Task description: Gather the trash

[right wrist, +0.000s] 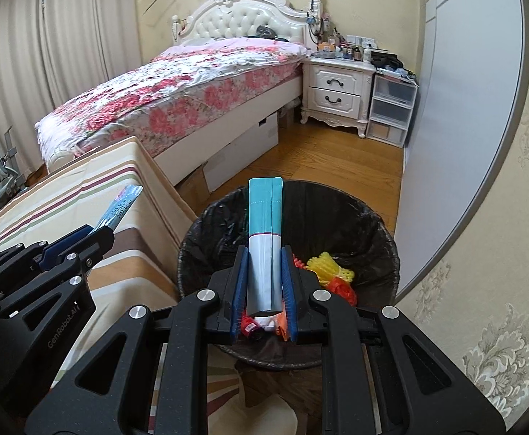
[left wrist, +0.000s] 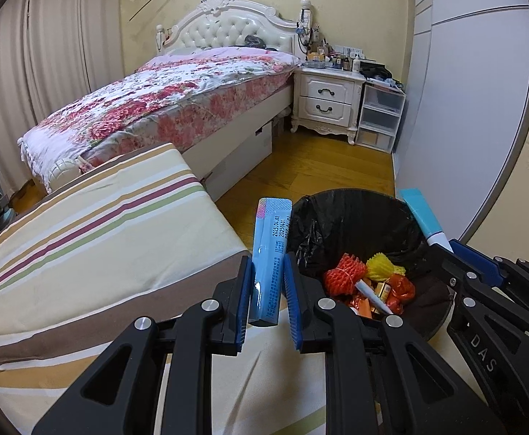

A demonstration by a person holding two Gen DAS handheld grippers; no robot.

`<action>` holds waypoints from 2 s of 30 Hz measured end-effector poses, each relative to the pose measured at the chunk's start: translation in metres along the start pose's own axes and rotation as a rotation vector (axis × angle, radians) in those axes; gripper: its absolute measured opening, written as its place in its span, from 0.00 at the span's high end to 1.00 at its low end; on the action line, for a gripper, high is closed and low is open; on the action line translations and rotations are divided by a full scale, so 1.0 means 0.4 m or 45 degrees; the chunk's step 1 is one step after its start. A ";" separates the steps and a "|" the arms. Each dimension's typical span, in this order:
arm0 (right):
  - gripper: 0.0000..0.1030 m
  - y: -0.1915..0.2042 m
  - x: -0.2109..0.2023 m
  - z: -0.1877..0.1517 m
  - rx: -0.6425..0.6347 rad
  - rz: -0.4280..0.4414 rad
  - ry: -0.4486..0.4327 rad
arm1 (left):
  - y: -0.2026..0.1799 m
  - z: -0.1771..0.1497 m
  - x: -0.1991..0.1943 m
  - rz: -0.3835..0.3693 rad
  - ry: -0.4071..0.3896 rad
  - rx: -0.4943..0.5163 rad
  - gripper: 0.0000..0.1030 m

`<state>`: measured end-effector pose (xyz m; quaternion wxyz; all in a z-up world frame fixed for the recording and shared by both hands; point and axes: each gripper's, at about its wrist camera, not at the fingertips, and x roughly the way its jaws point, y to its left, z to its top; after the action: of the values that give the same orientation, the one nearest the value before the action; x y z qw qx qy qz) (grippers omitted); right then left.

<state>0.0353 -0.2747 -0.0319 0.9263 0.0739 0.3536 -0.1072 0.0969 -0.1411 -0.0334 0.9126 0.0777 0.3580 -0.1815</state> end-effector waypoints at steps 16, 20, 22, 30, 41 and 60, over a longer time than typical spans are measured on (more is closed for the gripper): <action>0.67 -0.077 0.044 0.023 0.093 -0.080 0.001 | -0.070 0.041 0.030 0.059 -0.043 0.057 0.50; 0.59 -0.084 0.045 0.020 0.106 -0.092 0.000 | -0.069 0.042 0.033 0.080 -0.040 0.057 0.39; 0.56 -0.086 0.043 0.020 0.109 -0.099 -0.006 | -0.067 0.043 0.029 0.080 -0.045 0.052 0.33; 0.41 -0.085 0.023 0.018 0.105 -0.125 -0.032 | -0.061 0.044 -0.003 0.107 -0.081 0.049 0.27; 0.26 -0.033 -0.024 -0.011 0.051 -0.127 -0.053 | -0.012 -0.009 -0.074 0.167 -0.106 0.011 0.22; 0.18 0.049 -0.138 -0.049 -0.051 -0.112 -0.109 | 0.103 -0.086 -0.214 0.211 -0.164 -0.110 0.19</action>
<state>-0.0123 -0.2435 -0.0083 0.9362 0.0351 0.3187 -0.1439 0.0334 -0.0701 0.0004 0.9481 0.0558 0.2987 -0.0942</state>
